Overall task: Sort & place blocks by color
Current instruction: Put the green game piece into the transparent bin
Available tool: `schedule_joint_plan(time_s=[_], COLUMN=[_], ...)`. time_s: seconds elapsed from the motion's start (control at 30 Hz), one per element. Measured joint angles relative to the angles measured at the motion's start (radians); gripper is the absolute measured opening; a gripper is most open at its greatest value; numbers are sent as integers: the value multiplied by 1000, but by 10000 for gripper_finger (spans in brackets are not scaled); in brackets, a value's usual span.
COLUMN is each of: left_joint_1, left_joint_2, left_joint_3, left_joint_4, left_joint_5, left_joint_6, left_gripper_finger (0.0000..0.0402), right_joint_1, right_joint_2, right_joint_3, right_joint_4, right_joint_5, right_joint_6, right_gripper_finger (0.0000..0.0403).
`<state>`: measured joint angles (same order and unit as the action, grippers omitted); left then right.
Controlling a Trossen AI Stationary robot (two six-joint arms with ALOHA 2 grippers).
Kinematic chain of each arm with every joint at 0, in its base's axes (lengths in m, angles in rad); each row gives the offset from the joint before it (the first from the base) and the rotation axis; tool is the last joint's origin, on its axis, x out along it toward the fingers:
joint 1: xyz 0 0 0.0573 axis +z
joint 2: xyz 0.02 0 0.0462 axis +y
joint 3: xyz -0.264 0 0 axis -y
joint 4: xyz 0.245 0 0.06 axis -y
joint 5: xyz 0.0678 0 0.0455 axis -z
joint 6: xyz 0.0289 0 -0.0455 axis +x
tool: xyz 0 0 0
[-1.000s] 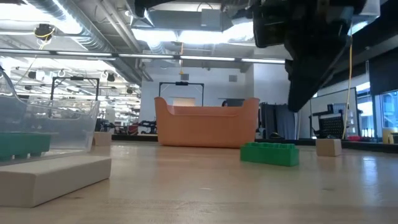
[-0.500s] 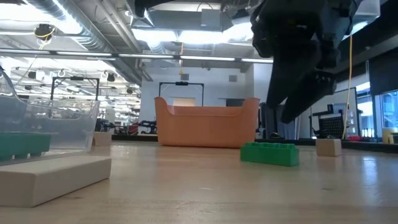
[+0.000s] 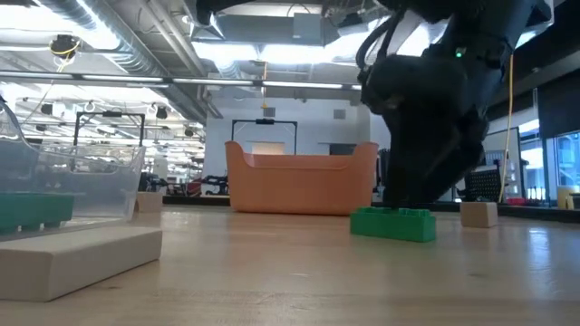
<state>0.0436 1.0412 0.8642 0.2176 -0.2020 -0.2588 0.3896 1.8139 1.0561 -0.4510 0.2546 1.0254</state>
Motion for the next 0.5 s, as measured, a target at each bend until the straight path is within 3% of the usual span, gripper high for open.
schedule_joint_plan(time_s=[0.4, 0.5], left_joint_1=[0, 0], left_joint_2=[0, 0], left_joint_3=[0, 0], left_joint_4=[0, 0], left_joint_5=[-23, -23], left_joint_6=[-1, -1], left_gripper_finger=[267, 267], right_joint_1=[40, 47], right_joint_2=[64, 67], right_joint_3=[3, 3], right_joint_4=[6, -2], right_joint_5=[33, 38], right_joint_6=[-37, -48], right_gripper_finger=[286, 267])
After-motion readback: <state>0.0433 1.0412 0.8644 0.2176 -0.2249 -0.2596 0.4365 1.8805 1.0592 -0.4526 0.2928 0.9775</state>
